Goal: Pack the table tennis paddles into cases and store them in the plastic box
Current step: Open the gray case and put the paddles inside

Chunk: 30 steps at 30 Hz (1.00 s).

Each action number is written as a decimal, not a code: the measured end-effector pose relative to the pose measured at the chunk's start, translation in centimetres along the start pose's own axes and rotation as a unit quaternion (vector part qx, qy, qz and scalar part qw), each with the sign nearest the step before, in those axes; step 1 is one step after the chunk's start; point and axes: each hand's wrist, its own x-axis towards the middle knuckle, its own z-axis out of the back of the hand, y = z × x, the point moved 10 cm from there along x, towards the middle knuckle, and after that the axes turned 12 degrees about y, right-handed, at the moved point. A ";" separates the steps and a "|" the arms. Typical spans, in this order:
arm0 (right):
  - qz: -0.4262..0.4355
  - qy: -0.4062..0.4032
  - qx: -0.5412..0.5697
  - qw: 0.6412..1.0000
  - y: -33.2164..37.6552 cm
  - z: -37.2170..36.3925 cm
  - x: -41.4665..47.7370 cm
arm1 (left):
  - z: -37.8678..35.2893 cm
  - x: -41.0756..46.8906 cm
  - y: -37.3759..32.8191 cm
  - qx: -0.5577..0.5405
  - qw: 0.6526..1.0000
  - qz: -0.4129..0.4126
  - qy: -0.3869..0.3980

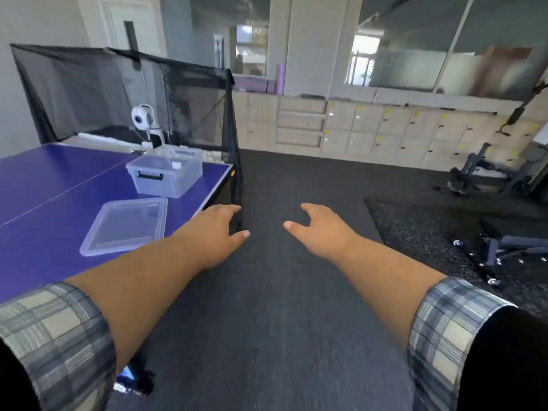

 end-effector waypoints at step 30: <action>0.250 0.293 -0.071 0.920 44.1 -51.3 -8.9 | -4.8 -54.2 49.2 -0.077 0.868 0.490 -0.018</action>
